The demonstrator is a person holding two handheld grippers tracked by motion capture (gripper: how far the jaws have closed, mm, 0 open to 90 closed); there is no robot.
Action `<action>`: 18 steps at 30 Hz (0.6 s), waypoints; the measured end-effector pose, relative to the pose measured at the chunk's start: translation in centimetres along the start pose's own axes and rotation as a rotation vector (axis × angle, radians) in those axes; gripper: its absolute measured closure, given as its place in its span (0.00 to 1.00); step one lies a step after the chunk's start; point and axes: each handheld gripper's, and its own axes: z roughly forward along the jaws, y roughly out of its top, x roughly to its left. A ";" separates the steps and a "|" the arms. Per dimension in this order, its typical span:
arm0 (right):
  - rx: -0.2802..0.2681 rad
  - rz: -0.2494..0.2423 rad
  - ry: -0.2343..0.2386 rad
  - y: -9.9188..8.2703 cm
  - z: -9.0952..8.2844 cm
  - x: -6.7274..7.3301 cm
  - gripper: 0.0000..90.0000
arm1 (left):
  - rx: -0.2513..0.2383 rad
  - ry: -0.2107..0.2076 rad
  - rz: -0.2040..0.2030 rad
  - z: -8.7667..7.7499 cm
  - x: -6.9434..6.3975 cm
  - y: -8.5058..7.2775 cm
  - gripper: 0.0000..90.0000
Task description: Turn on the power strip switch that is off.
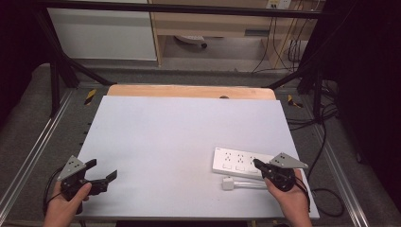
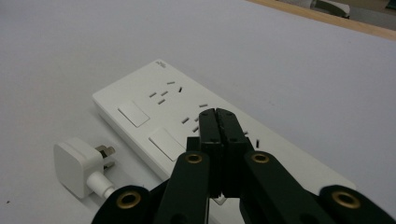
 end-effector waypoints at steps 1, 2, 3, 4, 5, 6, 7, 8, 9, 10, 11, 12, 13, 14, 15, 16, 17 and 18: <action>0.000 0.000 0.000 0.0 0.0 0.0 1.00 | 0.001 0.000 0.000 0.0 0.0 0.0 0.08; 0.010 0.001 -0.007 -0.2 0.1 -0.2 1.00 | 0.001 0.000 -0.002 -0.1 0.1 -0.1 0.08; 0.010 0.001 -0.007 -0.2 0.1 -0.2 1.00 | 0.001 0.000 -0.002 -0.1 0.1 -0.1 0.08; 0.013 0.004 -0.009 -0.2 0.1 -0.3 1.00 | 0.003 0.000 -0.003 -0.1 0.1 -0.1 0.08; 0.018 0.011 -0.010 -0.3 0.2 -0.4 1.00 | 0.000 -0.001 -0.004 -0.1 0.1 -0.1 0.08; 0.024 0.015 -0.011 -0.3 0.3 -0.4 1.00 | 0.002 -0.003 -0.004 -0.1 0.1 -0.1 0.08; 0.031 0.019 -0.011 -0.4 0.4 -0.5 1.00 | 0.002 -0.003 -0.003 -0.1 0.1 -0.1 0.08; 0.042 0.032 -0.009 -0.6 0.5 -0.7 1.00 | 0.005 -0.007 -0.003 -0.1 0.0 -0.1 0.08; 0.042 0.032 -0.009 -0.6 0.5 -0.7 1.00 | 0.005 -0.007 -0.003 -0.1 0.0 -0.1 0.08; 0.050 0.041 -0.004 -0.8 0.6 -0.8 1.00 | 0.006 -0.009 0.001 0.0 0.0 -0.1 0.08; 0.050 0.041 -0.004 -0.8 0.6 -0.8 1.00 | 0.006 -0.009 0.001 0.0 0.0 -0.1 0.08; 0.060 0.052 0.000 -0.9 0.8 -0.8 1.00 | 0.008 -0.009 0.000 0.0 0.0 -0.1 0.08; 0.060 0.052 0.000 -0.9 0.8 -0.8 1.00 | 0.008 -0.009 0.000 0.0 0.0 -0.1 0.08; 0.074 0.051 -0.001 -1.1 1.0 -0.9 1.00 | 0.007 -0.009 -0.003 0.0 0.0 0.0 0.08; 0.074 0.051 -0.001 -1.1 1.0 -0.9 1.00 | 0.007 -0.009 -0.003 0.0 0.0 0.0 0.08; 0.081 0.060 0.005 -1.3 1.1 -1.0 1.00 | 0.006 -0.008 -0.006 0.1 0.0 0.0 0.08; 0.081 0.060 0.005 -1.3 1.1 -1.0 1.00 | 0.005 -0.008 -0.007 0.1 0.0 0.0 0.08; 0.086 0.069 0.007 -1.4 1.2 -1.1 1.00 | 0.001 -0.007 -0.012 0.2 0.0 0.1 0.08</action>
